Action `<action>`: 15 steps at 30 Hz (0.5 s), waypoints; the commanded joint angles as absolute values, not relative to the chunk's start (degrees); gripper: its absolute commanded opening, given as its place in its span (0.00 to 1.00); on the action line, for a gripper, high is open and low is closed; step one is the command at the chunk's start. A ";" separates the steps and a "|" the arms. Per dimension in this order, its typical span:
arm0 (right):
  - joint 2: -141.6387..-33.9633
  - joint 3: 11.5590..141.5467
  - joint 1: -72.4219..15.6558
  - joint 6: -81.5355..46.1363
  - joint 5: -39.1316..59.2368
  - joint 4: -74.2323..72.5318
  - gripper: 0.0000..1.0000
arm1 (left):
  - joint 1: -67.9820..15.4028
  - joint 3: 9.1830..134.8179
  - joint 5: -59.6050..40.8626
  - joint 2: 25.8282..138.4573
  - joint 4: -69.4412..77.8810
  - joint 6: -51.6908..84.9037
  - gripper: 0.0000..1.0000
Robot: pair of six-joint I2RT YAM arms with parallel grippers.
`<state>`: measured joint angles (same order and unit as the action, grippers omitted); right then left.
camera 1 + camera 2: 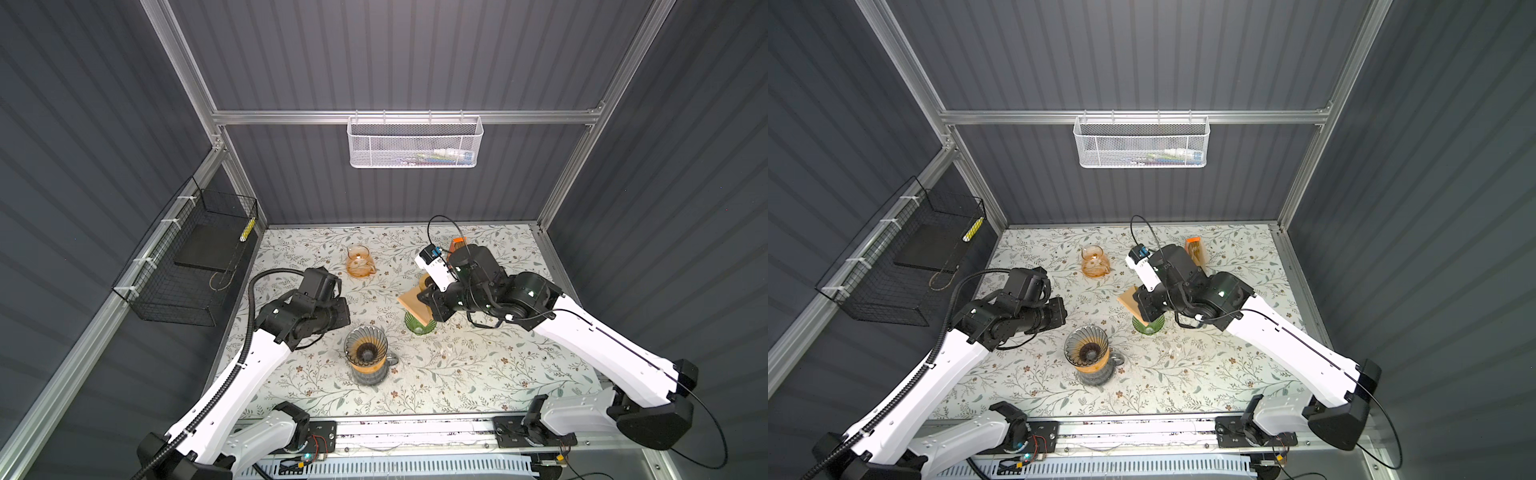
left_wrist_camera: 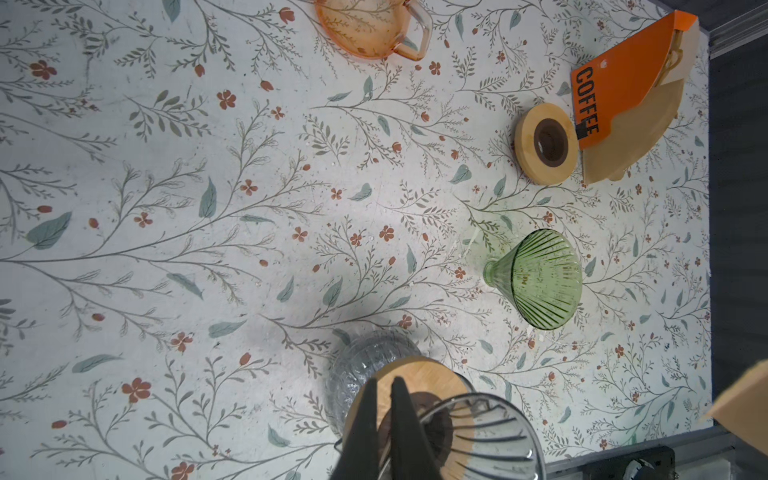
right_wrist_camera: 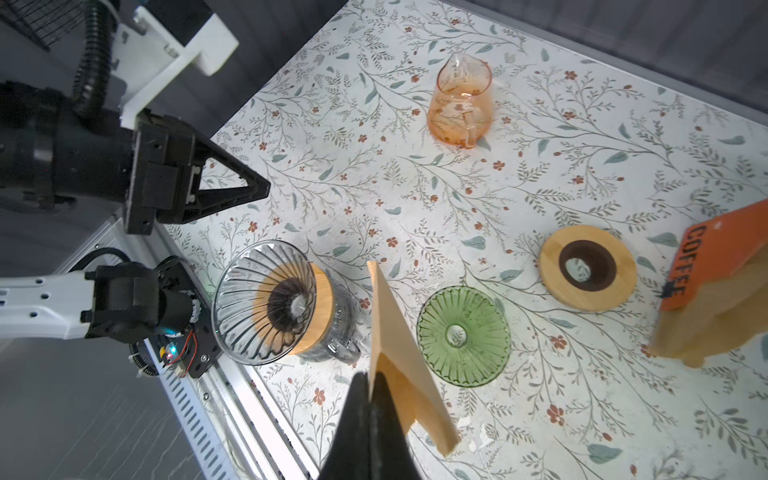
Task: Place the coffee filter in the dripper
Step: 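Carry the filter with the right gripper over the clear dripper while left gripper approaches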
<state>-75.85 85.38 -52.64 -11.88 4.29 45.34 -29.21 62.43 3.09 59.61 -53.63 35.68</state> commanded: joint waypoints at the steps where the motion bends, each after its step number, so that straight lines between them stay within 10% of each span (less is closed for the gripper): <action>1: -77.47 88.55 -55.74 -9.08 5.71 47.37 0.00 | -29.36 65.39 5.27 58.51 -61.87 37.08 0.10; 15: -91.33 100.79 -64.78 -3.90 4.73 54.84 0.00 | -29.36 66.51 9.77 55.20 -67.64 37.52 0.10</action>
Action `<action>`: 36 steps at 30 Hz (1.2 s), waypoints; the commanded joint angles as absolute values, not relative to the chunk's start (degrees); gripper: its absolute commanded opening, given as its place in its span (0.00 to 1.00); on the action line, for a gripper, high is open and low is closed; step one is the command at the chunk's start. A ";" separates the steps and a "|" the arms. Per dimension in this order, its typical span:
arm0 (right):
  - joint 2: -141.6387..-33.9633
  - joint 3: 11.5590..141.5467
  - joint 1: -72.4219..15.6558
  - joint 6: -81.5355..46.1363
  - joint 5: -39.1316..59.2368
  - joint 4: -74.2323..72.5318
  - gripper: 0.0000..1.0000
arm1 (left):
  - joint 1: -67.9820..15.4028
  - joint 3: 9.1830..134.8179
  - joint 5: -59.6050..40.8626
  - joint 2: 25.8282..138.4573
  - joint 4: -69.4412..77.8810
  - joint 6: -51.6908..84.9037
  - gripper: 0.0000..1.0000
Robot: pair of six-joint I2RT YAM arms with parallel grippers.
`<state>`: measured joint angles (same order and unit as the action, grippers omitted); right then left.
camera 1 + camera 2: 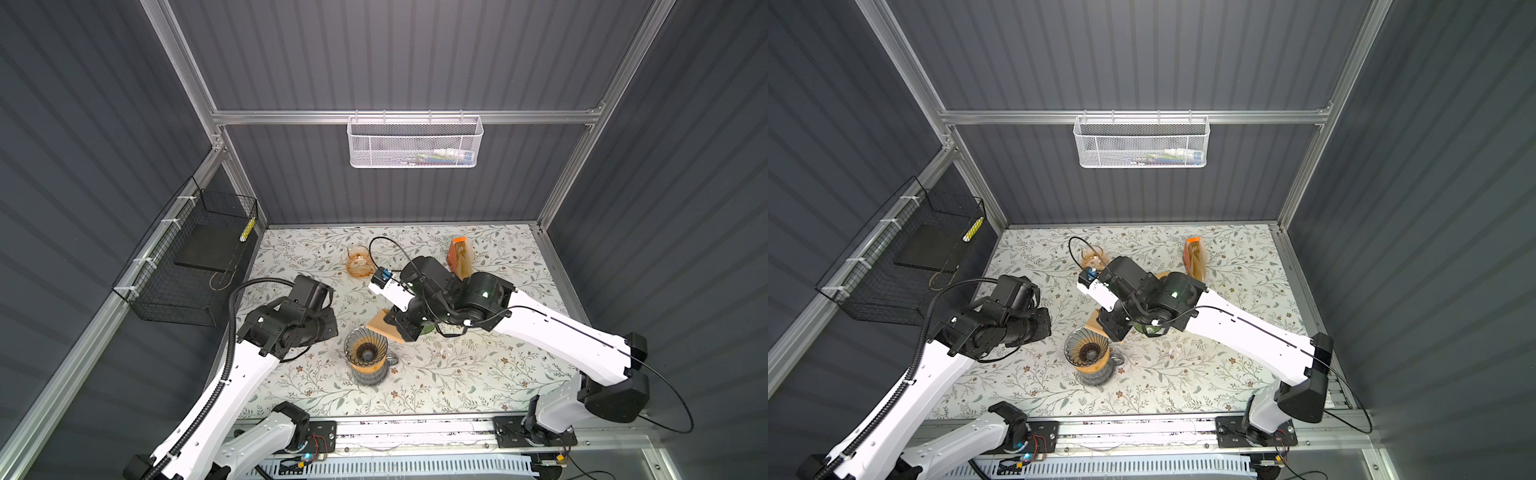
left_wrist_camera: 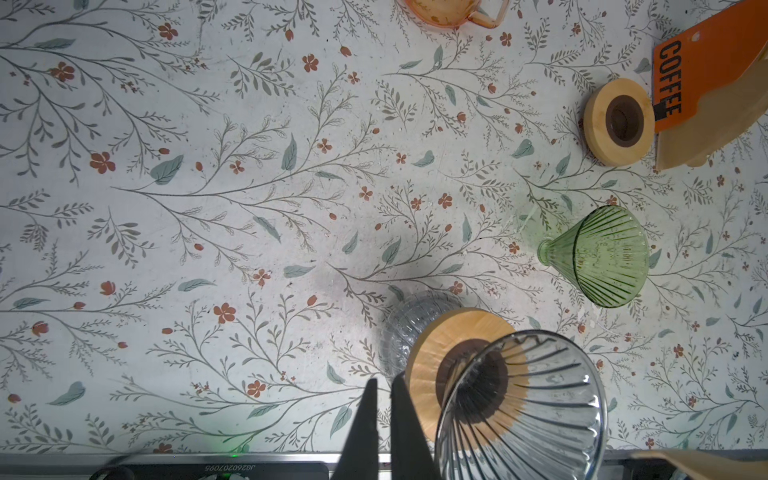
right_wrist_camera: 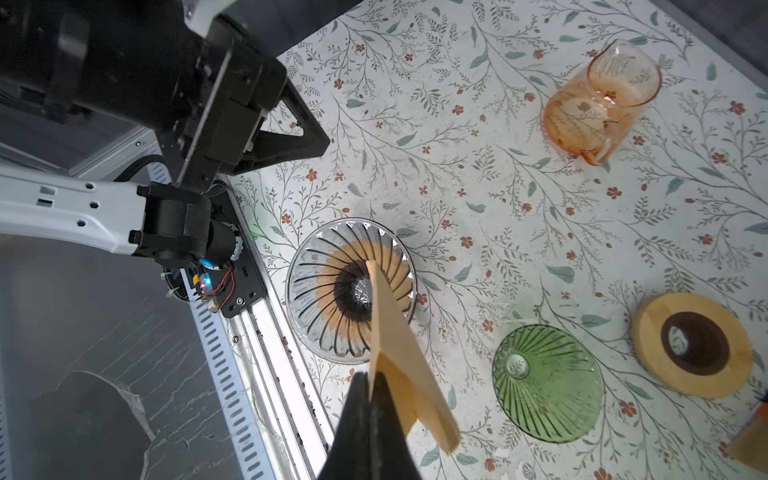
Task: Place the coffee filter in the dripper
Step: 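Carry the filter with the right gripper over the clear dripper while left gripper approaches, then lower the filter into the clear dripper with the right gripper while left gripper steadies it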
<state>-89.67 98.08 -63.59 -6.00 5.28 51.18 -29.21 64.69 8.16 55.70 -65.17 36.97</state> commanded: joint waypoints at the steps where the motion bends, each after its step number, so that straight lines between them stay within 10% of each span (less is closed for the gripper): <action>1: -92.51 101.88 -65.37 -3.59 3.54 55.93 0.00 | -29.35 66.34 9.76 54.97 -67.76 37.52 0.10; 36: -113.62 120.47 -71.33 -6.43 -2.15 64.96 0.00 | -29.36 62.70 7.45 48.87 -62.31 35.33 0.11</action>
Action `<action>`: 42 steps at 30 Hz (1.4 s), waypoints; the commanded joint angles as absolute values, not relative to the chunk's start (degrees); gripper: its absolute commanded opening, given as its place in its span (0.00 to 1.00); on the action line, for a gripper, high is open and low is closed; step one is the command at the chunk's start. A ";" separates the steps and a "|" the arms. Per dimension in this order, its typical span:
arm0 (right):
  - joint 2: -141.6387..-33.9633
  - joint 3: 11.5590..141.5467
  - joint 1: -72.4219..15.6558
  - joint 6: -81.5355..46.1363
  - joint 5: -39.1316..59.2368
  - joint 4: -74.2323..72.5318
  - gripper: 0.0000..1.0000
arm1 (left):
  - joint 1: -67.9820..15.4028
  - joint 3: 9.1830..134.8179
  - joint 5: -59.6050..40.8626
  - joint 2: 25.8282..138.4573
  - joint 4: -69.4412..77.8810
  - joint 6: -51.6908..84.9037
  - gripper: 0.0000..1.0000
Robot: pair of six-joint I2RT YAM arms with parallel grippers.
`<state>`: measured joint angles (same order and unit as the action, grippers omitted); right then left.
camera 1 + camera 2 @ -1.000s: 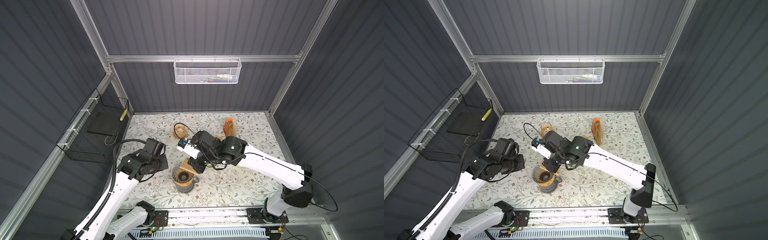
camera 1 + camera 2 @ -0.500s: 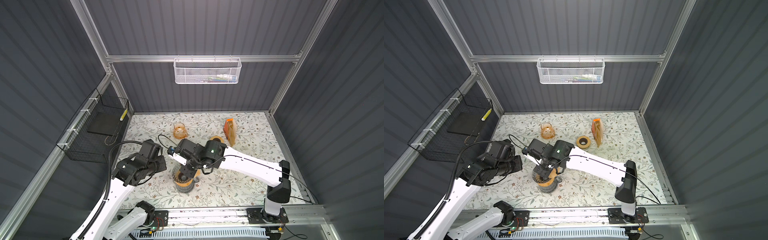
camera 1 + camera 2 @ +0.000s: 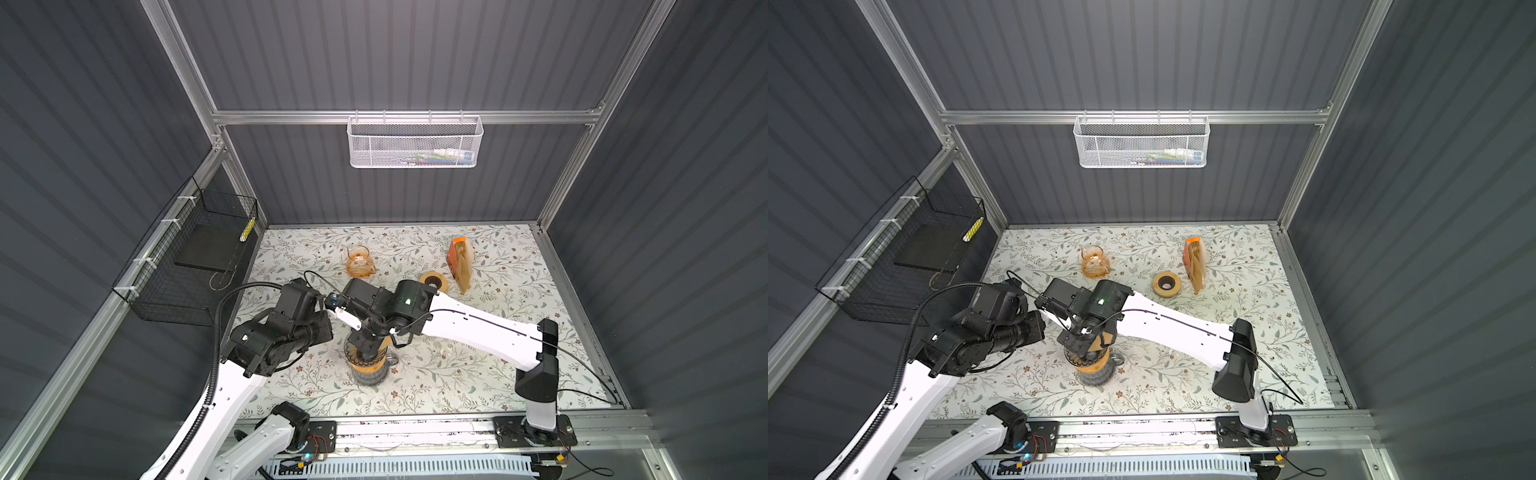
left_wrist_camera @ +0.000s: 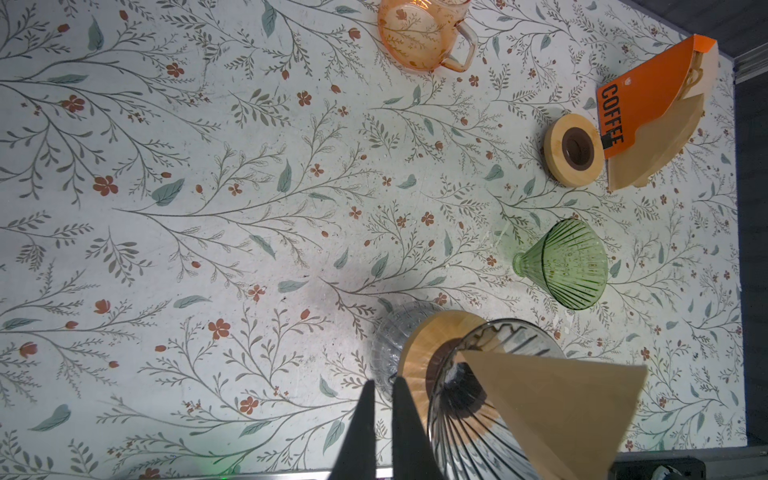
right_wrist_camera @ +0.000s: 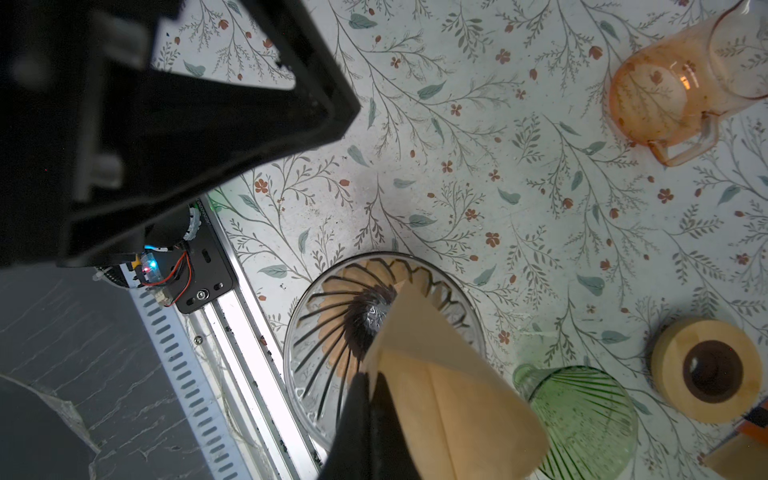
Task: Place the coffee filter in the dripper
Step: 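Lower the filter into the clear dripper with the right gripper while left gripper steadies it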
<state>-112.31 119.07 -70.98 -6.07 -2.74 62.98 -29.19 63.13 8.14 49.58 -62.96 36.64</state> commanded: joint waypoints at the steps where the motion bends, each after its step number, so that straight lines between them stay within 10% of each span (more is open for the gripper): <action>1: -113.94 120.66 -71.30 -6.55 -2.13 64.98 0.00 | -29.36 62.67 7.41 48.79 -62.31 35.29 0.11; 20: -113.28 121.48 -71.37 -7.83 1.34 63.40 0.21 | -29.36 61.86 7.29 49.11 -58.99 35.07 0.11; 42: -94.10 99.07 -61.29 -14.66 6.06 48.00 0.17 | -29.41 61.41 -6.58 55.36 -50.19 31.19 0.11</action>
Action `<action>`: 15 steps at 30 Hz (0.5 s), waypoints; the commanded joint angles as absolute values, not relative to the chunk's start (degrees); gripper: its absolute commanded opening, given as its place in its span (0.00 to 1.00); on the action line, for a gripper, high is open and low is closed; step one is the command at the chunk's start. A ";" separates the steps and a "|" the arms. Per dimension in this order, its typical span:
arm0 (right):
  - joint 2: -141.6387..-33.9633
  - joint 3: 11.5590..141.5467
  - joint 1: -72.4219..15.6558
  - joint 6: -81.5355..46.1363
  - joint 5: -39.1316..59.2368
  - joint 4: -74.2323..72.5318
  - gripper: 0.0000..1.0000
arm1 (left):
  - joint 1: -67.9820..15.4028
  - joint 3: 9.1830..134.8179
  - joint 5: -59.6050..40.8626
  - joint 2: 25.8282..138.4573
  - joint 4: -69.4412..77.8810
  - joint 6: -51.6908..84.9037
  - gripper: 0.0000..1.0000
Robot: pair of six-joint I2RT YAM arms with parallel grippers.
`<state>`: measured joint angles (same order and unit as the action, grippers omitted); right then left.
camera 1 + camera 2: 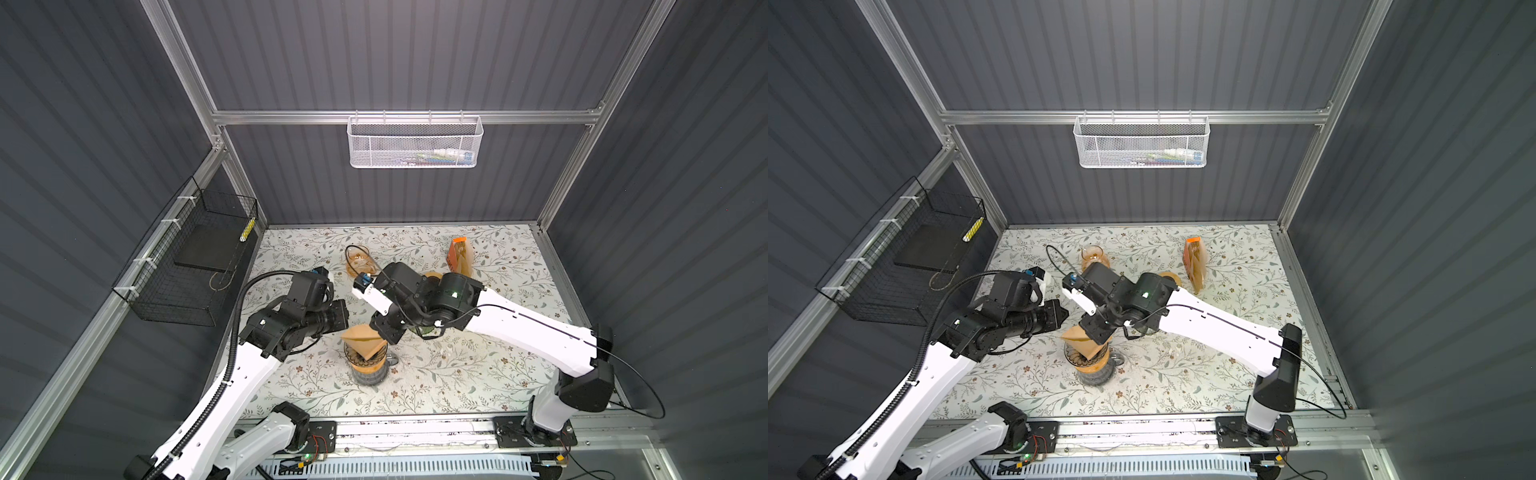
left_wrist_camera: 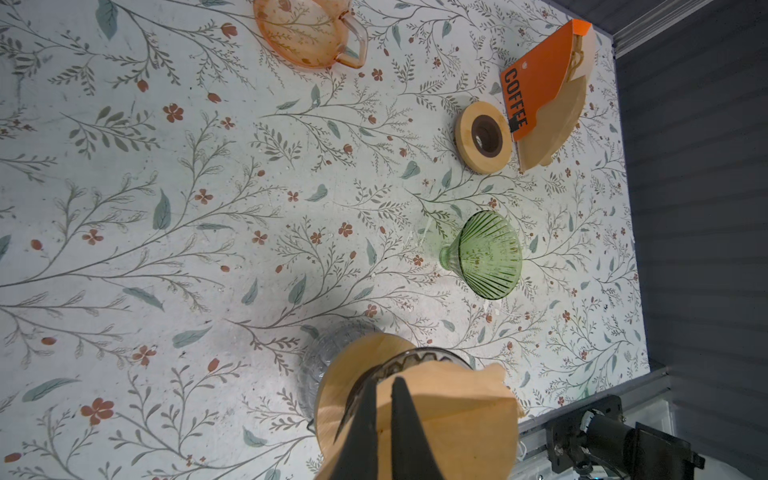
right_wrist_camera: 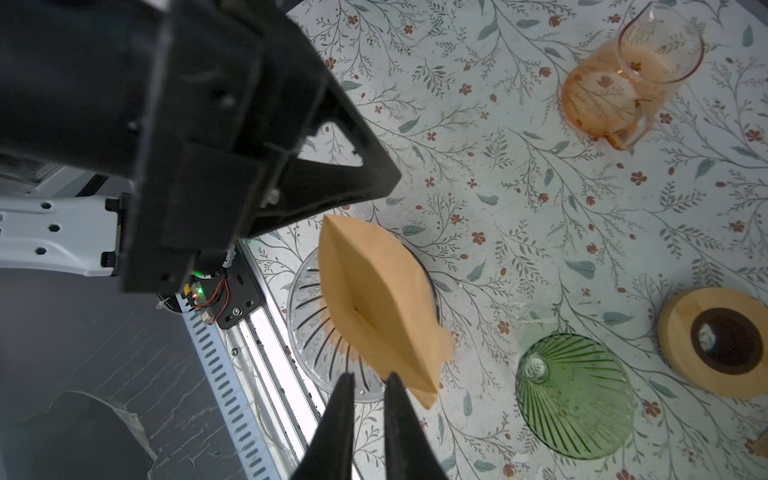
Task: Place the coffee filter in the dripper
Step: 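Lower the filter into the clear dripper with the right gripper while left gripper steadies it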
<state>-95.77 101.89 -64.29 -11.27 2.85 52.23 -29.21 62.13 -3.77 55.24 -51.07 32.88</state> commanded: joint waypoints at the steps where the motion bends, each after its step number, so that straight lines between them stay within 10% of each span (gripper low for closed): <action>1: -92.90 97.32 -60.03 -15.63 6.92 47.02 0.16 | -29.39 61.44 -6.84 55.46 -50.34 31.03 0.11; 15: -86.57 84.02 -53.92 -19.08 13.15 37.48 0.14 | -29.41 61.89 -11.40 56.49 -54.17 29.44 0.11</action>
